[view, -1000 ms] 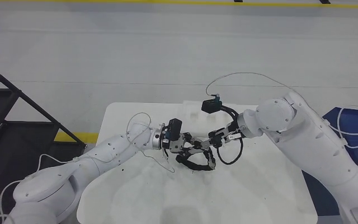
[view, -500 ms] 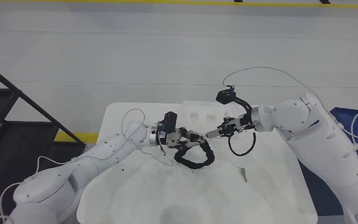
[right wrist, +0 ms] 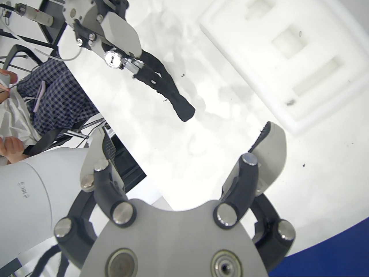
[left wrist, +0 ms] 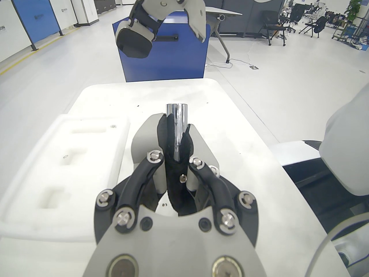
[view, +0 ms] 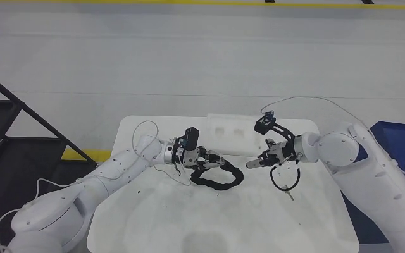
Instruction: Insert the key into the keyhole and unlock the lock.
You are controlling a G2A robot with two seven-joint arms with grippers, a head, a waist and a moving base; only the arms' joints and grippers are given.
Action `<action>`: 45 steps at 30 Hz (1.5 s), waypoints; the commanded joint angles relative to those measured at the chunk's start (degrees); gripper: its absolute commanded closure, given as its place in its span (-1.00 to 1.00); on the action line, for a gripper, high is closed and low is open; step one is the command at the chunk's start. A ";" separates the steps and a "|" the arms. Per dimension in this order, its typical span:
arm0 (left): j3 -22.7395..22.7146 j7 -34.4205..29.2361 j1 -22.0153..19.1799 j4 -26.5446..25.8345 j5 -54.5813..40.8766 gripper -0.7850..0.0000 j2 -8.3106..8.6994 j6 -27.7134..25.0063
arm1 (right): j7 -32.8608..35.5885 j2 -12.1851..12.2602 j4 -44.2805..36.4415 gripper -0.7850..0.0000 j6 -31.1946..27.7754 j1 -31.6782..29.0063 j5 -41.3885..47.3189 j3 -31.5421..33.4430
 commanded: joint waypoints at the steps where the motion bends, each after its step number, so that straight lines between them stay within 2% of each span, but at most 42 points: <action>1: -0.41 -0.31 0.21 -0.52 0.34 1.00 -0.03 -0.31 | 0.96 0.49 0.08 -1.00 -0.42 -1.47 -2.32 0.61; 5: -1.17 -0.31 0.69 -1.53 1.02 1.00 0.14 -0.31 | 2.48 1.29 1.20 -1.00 1.88 -3.92 -6.54 1.79; 19: -3.36 -0.31 3.03 -5.48 2.39 1.00 1.81 -0.31 | 4.68 2.87 5.34 -1.00 6.56 -11.51 -9.94 4.40; 25: -3.99 -0.10 3.70 -6.39 2.93 1.00 2.26 -0.11 | 4.76 2.98 6.81 -1.00 8.44 -12.38 -10.39 4.51; 40: -3.99 -0.10 3.70 -6.39 2.93 1.00 2.26 -0.11 | 4.36 2.85 7.16 -1.00 7.14 -12.48 -9.77 3.98; 41: -3.99 -0.10 3.70 -6.39 2.93 1.00 2.26 -0.11 | 3.05 2.77 6.89 -1.00 6.12 -12.82 -9.24 3.82; 43: -3.99 -0.10 3.70 -6.39 2.93 1.00 2.26 -0.11 | 0.84 2.85 5.41 -1.00 0.82 -11.97 -15.12 2.77; 45: -3.99 -0.10 3.70 -6.39 2.93 1.00 2.26 -0.11 | -3.40 2.66 7.96 -1.00 -7.00 -12.11 -11.04 2.83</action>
